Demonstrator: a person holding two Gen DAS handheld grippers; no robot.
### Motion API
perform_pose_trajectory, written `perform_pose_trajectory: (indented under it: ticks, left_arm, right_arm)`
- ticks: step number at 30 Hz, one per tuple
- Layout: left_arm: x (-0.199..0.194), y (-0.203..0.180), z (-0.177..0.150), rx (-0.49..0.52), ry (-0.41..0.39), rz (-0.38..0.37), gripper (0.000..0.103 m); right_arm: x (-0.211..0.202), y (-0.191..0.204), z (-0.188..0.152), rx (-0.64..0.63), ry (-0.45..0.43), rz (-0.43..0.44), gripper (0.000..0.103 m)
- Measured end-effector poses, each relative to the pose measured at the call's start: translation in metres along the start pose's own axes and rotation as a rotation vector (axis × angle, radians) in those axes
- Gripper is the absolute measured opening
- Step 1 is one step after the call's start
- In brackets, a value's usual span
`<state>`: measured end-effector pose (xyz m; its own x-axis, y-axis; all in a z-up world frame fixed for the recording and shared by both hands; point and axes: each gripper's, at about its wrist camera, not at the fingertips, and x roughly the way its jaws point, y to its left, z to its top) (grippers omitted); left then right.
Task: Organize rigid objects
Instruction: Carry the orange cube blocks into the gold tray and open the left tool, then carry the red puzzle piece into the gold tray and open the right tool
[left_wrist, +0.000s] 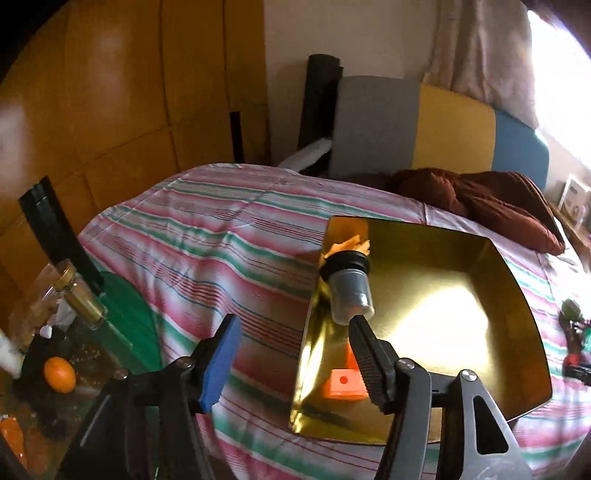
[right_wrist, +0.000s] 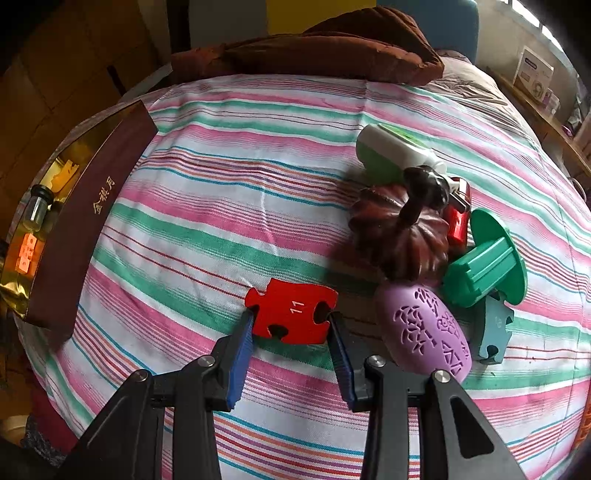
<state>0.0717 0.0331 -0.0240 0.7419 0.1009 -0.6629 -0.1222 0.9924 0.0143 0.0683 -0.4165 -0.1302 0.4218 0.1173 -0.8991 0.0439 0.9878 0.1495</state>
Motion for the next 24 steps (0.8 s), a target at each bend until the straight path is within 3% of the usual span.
perform_pose_trajectory:
  ticks: [5,11,18,24]
  left_arm:
    - [0.001,0.02,-0.002,-0.054,0.008,0.01,0.064]
    - [0.003,0.043,-0.01,-0.118,0.014,0.018,0.064]
    - [-0.003,0.055,-0.018,-0.127,0.013,0.024,0.066]
    - [0.0,0.061,-0.029,-0.142,0.041,0.014,0.066]
  right_arm:
    - [-0.041,0.026,0.01,-0.007,-0.09,0.029,0.039]
    - [-0.094,0.128,0.033,-0.229,-0.205,0.132,0.039]
    - [-0.063,0.268,0.036,-0.481,-0.091,0.209,0.039]
    - [0.006,0.342,0.028,-0.506,0.079,0.135,0.04]
